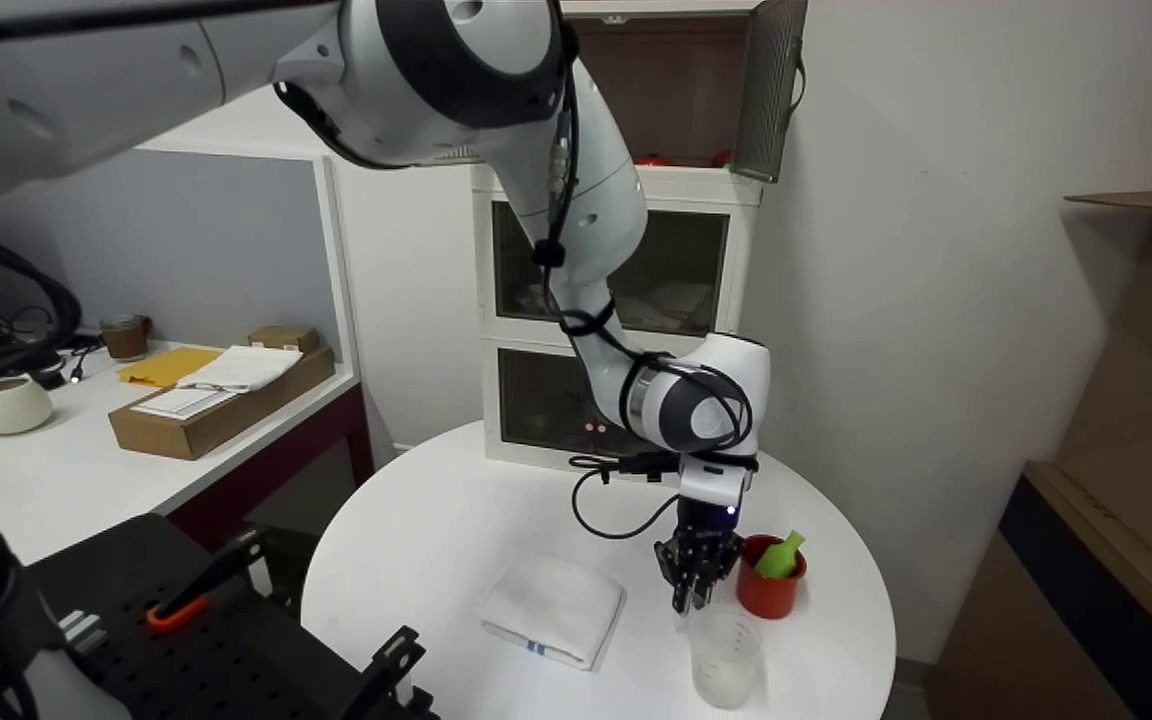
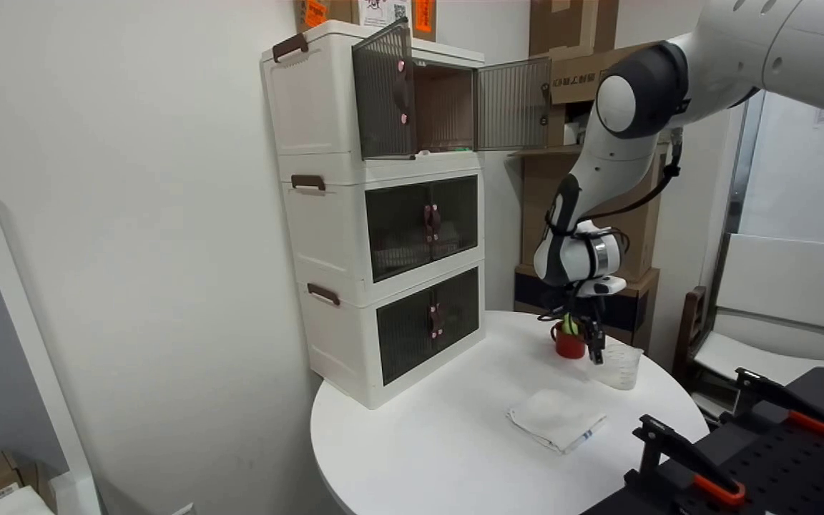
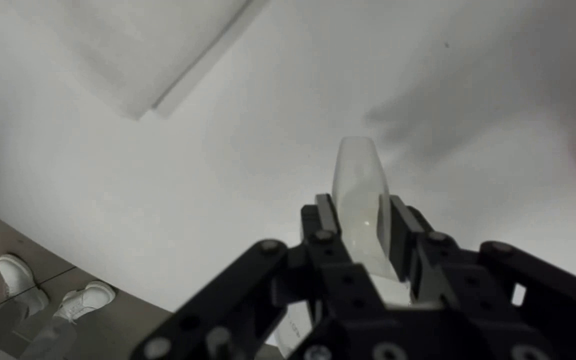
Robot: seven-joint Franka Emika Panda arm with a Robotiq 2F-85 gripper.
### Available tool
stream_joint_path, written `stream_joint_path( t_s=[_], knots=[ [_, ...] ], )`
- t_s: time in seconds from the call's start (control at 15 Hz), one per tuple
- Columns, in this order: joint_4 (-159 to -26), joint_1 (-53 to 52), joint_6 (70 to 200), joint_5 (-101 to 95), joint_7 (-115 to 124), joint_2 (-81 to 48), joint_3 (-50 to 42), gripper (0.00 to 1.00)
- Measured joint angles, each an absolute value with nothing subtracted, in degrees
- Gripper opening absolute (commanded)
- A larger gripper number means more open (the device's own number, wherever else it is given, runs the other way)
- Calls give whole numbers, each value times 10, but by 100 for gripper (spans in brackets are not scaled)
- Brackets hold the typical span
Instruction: Put the jug in the topmost shelf
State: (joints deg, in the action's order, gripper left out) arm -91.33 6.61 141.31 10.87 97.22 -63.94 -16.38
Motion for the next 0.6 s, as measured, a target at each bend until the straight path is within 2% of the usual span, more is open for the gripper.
stream_joint_path(
  t_s=[0.6],
  knots=[
    [-1123,-26,1410,76,818,-454,-114,7]
  ],
)
